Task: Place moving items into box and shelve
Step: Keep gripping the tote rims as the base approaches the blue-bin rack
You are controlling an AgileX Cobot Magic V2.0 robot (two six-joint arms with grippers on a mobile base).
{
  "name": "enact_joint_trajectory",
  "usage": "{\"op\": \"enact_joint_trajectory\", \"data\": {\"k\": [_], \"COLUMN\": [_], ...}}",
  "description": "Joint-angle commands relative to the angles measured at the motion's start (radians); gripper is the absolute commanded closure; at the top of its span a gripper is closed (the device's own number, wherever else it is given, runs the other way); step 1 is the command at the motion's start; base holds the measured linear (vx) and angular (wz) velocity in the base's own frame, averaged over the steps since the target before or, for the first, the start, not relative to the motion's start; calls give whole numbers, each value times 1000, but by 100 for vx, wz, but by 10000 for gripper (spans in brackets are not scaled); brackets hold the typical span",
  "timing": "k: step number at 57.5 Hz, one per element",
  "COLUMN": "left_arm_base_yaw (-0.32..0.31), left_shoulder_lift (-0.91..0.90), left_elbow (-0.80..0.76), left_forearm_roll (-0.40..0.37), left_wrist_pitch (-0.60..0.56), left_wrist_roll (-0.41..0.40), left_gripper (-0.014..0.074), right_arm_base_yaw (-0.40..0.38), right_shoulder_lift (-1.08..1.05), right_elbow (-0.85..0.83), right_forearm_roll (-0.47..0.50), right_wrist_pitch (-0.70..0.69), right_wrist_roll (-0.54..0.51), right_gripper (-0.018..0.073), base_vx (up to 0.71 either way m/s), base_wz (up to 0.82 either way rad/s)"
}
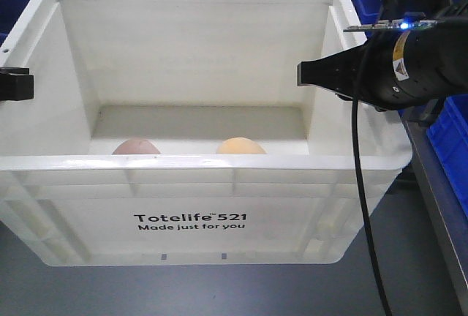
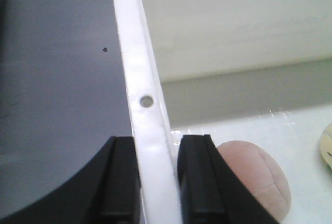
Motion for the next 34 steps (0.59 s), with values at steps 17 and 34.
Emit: {"op": "enact_joint_trajectory", "data": {"k": [17, 34], "left_arm_base_yaw": [-15, -15], "left_shoulder_lift": [-26, -26], "left_elbow": [-43, -43], "left_forearm_roll": [-24, -24], "left_wrist_pitch": [-156, -156], "left_wrist_roll": [16, 16], "left_gripper": [477, 477], "right_arm_base_yaw": [7, 7], "right_shoulder_lift": [-34, -34], "right_elbow": [-39, -39], "right_forearm_roll": [-102, -102], "right_wrist_pitch": [-105, -105], "right_wrist_roll": [-13, -13], "right_gripper": [484, 484], "base_vx": [52, 51], "base_wz": [-8, -3]}}
